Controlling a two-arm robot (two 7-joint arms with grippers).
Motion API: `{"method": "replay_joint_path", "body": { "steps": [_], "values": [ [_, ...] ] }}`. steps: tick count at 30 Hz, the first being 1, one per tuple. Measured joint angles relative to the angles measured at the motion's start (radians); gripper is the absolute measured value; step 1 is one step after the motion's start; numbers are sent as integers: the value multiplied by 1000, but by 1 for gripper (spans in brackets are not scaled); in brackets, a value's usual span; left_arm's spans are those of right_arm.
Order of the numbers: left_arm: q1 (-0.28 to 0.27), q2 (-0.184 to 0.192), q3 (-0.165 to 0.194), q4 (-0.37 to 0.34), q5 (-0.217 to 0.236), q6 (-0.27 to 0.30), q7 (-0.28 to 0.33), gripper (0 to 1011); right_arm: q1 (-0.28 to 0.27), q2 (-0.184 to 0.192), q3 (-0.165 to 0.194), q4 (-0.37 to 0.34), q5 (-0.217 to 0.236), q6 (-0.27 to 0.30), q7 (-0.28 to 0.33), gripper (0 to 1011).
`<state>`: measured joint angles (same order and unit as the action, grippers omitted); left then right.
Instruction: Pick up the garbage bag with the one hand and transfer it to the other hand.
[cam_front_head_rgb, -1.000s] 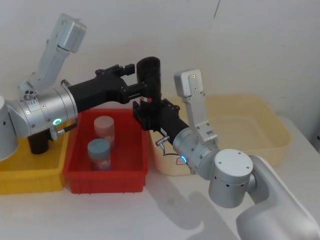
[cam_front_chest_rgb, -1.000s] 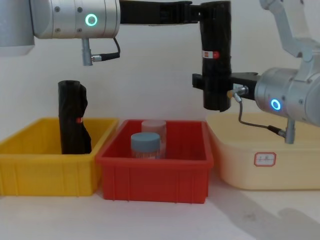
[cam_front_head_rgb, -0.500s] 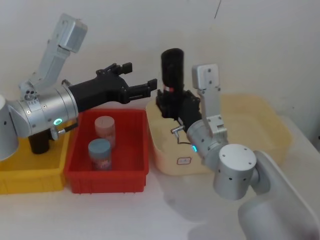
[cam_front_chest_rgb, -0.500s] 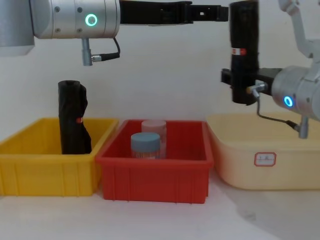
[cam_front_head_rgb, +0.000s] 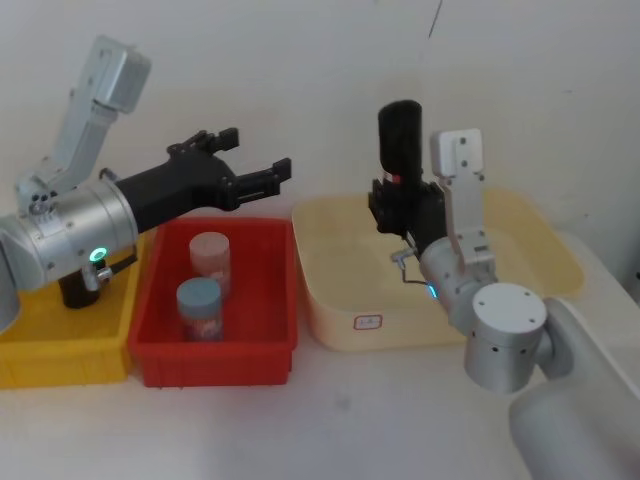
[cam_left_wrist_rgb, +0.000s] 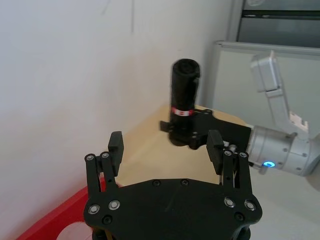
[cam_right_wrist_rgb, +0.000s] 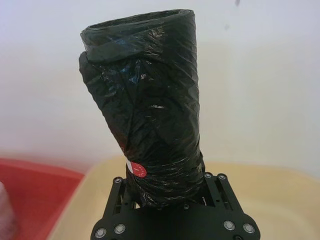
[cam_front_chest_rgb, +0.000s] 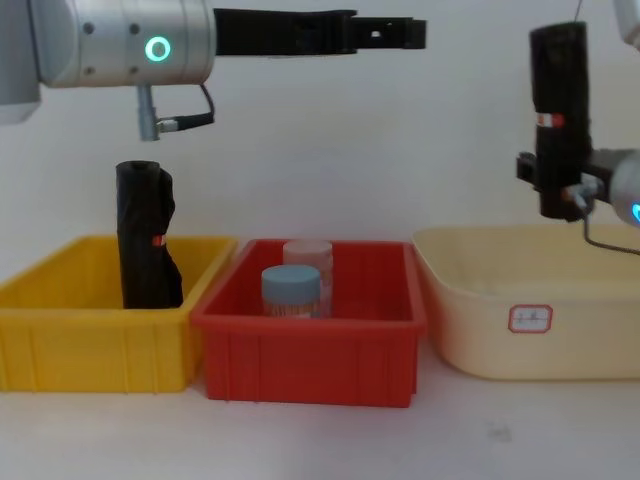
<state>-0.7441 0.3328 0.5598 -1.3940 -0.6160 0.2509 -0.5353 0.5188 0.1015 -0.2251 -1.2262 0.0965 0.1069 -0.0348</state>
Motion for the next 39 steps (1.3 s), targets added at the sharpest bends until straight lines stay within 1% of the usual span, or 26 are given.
{"method": "replay_joint_path", "body": {
  "steps": [8,9,11,12,17,18,21,23,26,27,28,29,34,39],
  "values": [
    [56,22,-31,-50,1,0,78,1001,-33,36,20,-31,-4,38,17,559],
    [68,26,-38,-60,3,-1,99,1002,-35,38,21,-33,-4,41,20,557],
    [79,28,-44,-68,6,-3,113,1001,-46,48,25,-45,-5,50,26,557],
    [92,31,-50,-77,9,-4,133,1002,-52,53,27,-51,-5,55,31,557],
    [129,38,-74,-104,22,-12,191,1001,-66,66,33,-67,-6,68,43,559],
    [129,38,-74,-104,22,-12,191,1001,-67,67,34,-69,-7,69,44,570],
    [149,41,-85,-117,28,-17,220,1001,-76,74,38,-78,-8,77,51,667],
    [158,42,-91,-123,31,-19,233,1002,-77,76,39,-80,-8,77,52,707],
    [166,44,-96,-128,34,-21,245,1001,-83,80,40,-87,-8,82,56,816],
    [167,44,-97,-130,34,-22,247,1001,-84,81,41,-88,-8,83,58,828],
    [171,45,-100,-132,36,-23,253,1001,-85,83,42,-90,-8,84,59,886],
    [173,45,-101,-134,36,-23,256,1001,-86,83,42,-91,-8,85,59,886],
    [183,47,-106,-140,39,-25,269,1002,-90,86,44,-95,-9,89,62,1002],
    [190,48,-111,-144,41,-27,279,1001,-92,89,45,-98,-9,91,65,1000]
  ]
}}
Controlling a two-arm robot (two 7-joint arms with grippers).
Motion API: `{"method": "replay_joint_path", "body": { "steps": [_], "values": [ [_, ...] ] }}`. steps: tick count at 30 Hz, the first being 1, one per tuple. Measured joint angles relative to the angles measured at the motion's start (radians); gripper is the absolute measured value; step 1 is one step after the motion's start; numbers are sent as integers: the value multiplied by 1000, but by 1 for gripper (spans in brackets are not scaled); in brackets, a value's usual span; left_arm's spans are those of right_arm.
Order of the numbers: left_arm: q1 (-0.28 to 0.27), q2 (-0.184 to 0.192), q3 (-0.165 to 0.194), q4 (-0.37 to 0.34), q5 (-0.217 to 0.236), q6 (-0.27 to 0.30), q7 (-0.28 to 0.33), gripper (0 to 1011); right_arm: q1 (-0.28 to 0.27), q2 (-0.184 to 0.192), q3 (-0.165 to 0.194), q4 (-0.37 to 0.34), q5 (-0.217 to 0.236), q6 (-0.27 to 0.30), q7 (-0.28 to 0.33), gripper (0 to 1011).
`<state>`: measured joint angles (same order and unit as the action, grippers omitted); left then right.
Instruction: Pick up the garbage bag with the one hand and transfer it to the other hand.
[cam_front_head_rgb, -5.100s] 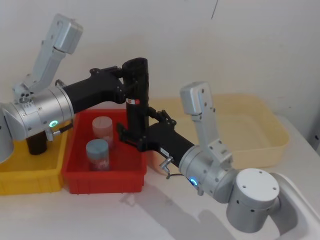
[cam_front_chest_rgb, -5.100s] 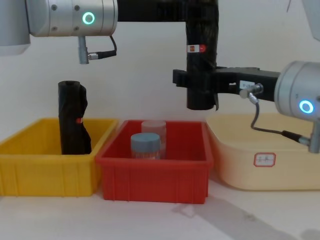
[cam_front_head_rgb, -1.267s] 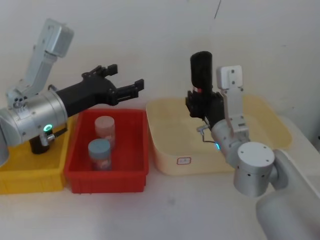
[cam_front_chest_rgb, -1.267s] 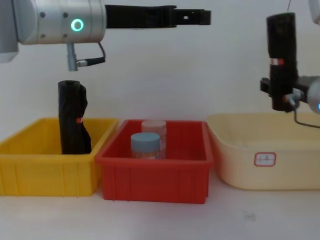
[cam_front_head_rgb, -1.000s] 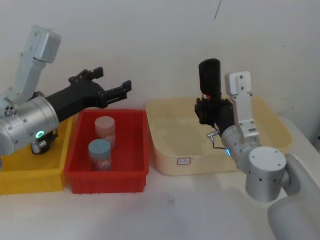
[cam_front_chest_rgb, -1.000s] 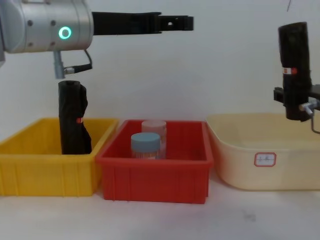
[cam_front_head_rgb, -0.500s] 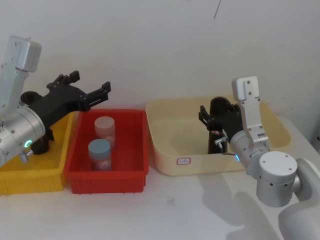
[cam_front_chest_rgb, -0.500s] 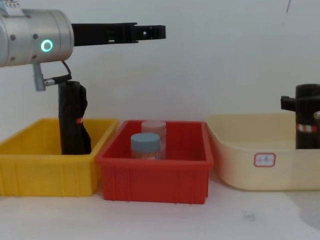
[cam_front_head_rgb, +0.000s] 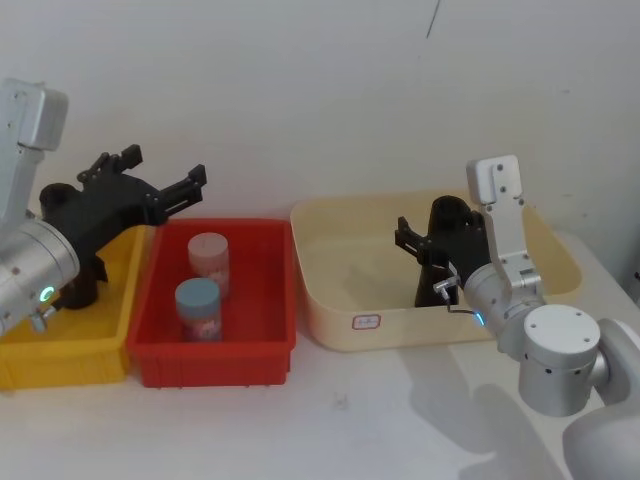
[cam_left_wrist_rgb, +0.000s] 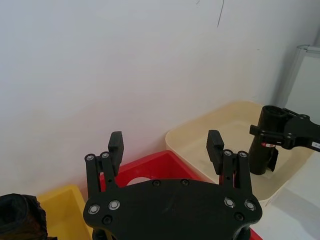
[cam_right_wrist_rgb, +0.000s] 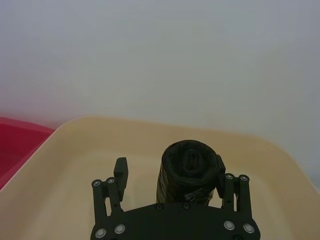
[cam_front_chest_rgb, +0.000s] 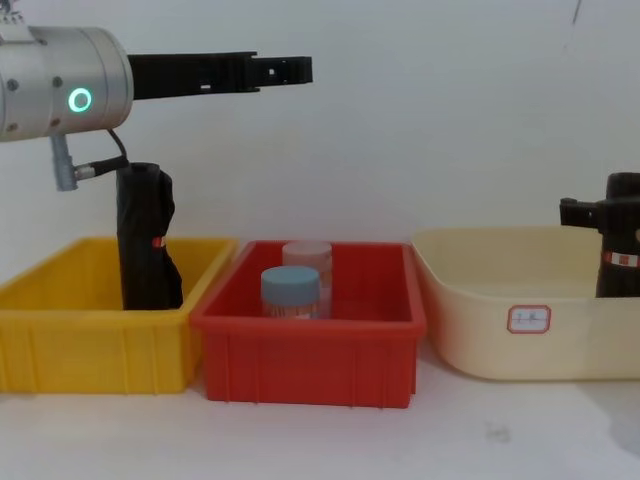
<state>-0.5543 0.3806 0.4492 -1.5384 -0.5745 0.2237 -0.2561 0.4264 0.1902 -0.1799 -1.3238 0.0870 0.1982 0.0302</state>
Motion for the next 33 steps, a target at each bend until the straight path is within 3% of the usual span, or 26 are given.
{"method": "replay_joint_path", "body": {
  "steps": [13,28,33],
  "values": [
    [9,1,-5,-5,3,-2,13,1001,-2,-2,7,-18,-12,-30,-5,1000],
    [12,2,-7,-7,4,-3,17,1001,1,3,9,-92,-64,-143,-34,999],
    [12,2,-8,-8,4,-3,18,1002,0,6,8,-128,-66,-158,-22,1000]
  ]
}}
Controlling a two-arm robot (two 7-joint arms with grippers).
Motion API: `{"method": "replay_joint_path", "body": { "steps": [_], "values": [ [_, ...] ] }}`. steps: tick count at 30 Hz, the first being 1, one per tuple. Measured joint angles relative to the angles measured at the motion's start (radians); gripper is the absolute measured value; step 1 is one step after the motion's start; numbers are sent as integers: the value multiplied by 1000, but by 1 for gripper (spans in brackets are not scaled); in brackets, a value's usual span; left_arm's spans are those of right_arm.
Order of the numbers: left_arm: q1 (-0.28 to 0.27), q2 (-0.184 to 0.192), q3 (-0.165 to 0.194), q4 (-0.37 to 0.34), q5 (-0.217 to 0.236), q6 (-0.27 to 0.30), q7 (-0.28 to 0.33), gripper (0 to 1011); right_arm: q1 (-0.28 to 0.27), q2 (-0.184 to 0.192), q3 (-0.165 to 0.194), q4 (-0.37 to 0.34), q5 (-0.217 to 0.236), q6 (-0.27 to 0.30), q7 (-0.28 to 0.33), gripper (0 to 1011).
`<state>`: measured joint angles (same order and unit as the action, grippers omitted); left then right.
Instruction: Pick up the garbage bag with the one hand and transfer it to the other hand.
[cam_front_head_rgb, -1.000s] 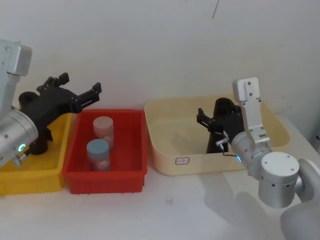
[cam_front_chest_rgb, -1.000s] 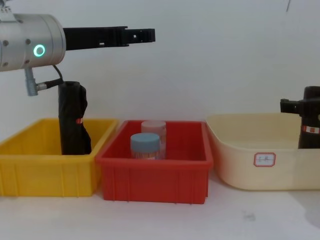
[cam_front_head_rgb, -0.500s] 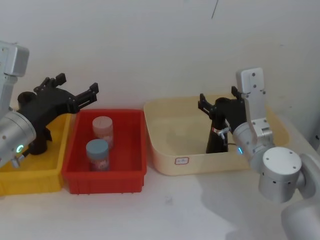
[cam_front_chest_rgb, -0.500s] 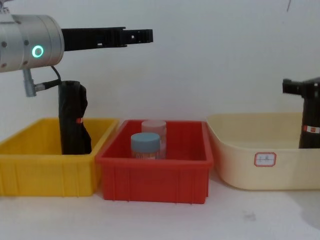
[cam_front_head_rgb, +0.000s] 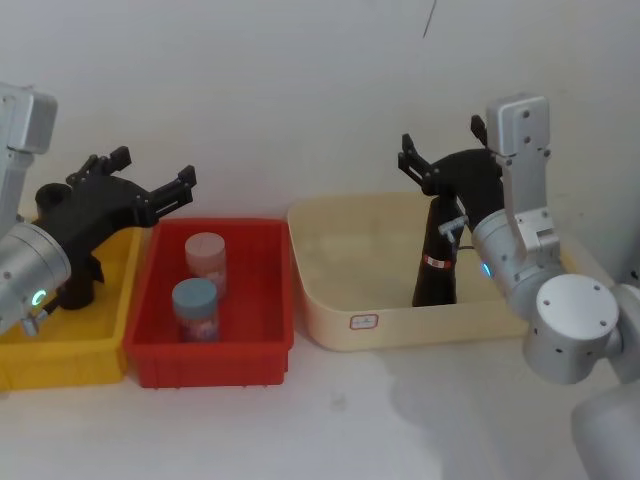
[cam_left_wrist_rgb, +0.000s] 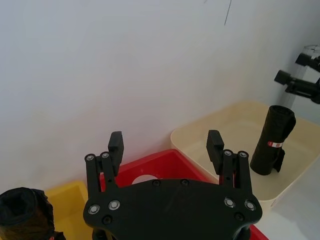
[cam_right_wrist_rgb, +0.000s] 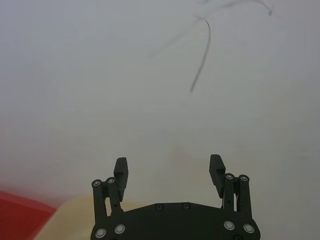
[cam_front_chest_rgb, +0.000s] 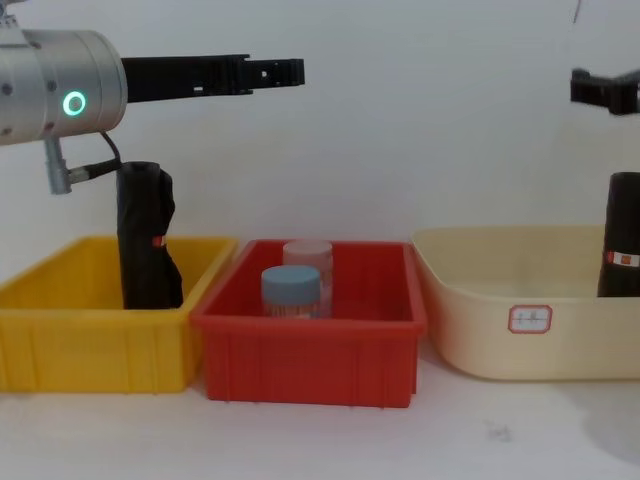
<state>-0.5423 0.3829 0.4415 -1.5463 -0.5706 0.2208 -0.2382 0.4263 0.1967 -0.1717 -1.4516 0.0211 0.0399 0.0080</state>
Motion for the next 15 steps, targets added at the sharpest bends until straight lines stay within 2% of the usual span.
{"method": "replay_joint_path", "body": {
  "steps": [5,15],
  "values": [
    [0,0,0,0,0,0,0,1001,-8,2,-2,-38,7,11,25,999],
    [1,0,0,0,0,0,1,1001,-31,3,-16,-120,43,111,92,1000]
  ]
}}
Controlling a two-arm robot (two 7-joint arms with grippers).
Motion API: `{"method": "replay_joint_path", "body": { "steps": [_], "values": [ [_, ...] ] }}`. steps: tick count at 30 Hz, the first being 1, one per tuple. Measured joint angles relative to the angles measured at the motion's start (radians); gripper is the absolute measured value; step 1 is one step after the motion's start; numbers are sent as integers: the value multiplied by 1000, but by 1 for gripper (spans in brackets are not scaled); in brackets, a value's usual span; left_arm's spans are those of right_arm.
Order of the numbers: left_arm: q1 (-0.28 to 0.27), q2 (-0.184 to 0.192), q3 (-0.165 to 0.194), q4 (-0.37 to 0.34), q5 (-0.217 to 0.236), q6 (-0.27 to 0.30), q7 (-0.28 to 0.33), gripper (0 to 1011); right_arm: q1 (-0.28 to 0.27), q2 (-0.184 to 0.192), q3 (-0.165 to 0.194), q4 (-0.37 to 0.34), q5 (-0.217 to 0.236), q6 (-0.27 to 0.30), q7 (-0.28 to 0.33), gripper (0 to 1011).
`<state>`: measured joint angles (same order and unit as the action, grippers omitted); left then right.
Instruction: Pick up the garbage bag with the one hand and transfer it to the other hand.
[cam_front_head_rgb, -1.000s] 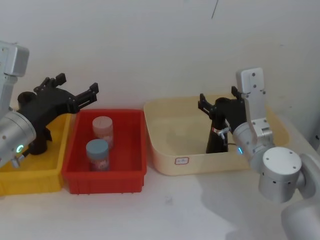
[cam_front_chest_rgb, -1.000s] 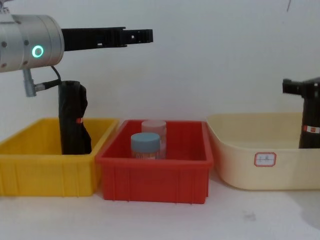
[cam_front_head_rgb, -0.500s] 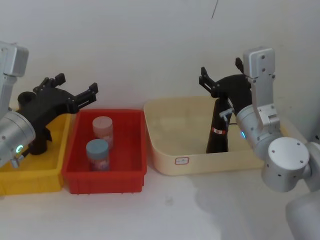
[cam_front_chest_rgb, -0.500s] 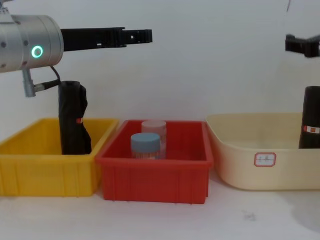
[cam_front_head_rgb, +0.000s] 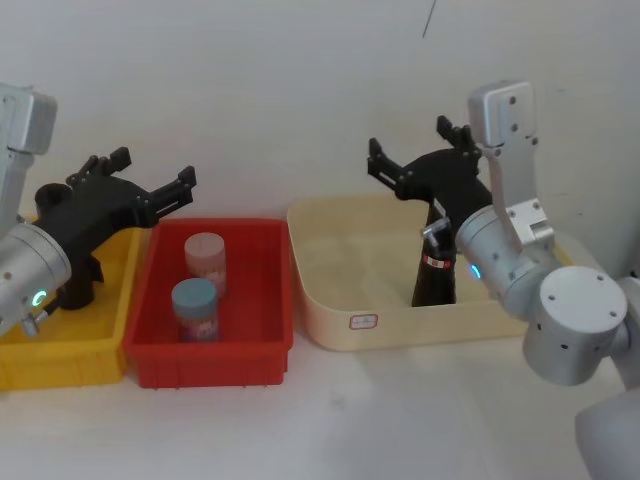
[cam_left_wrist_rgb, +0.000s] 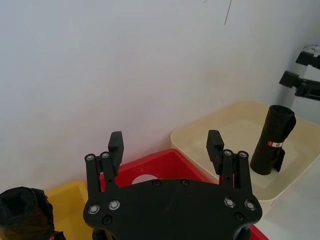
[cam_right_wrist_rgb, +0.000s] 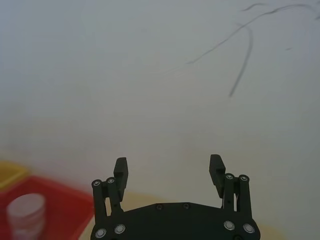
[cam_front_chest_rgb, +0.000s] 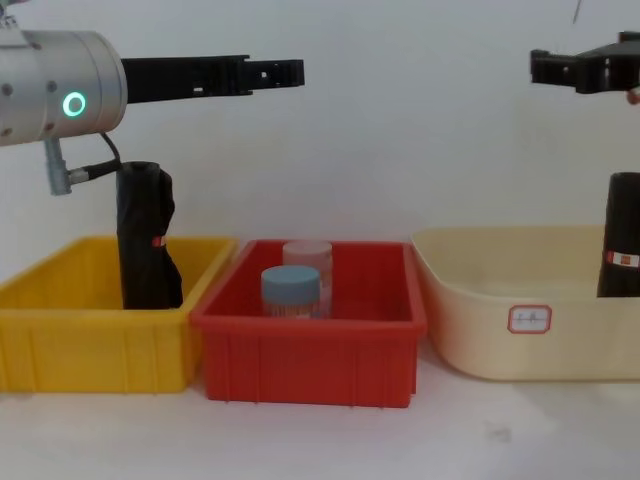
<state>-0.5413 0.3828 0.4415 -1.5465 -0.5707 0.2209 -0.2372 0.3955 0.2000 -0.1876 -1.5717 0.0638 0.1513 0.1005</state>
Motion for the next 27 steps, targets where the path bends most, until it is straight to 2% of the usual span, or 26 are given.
{"method": "replay_joint_path", "body": {
  "steps": [13,19,27],
  "values": [
    [0,0,0,0,0,0,0,1001,-17,-1,-52,-83,42,195,95,1000],
    [0,0,0,0,0,0,0,1001,-13,-9,-106,-94,45,294,128,1000],
    [0,0,0,0,0,0,0,1002,3,-27,-165,-73,25,360,144,999]
  ]
}}
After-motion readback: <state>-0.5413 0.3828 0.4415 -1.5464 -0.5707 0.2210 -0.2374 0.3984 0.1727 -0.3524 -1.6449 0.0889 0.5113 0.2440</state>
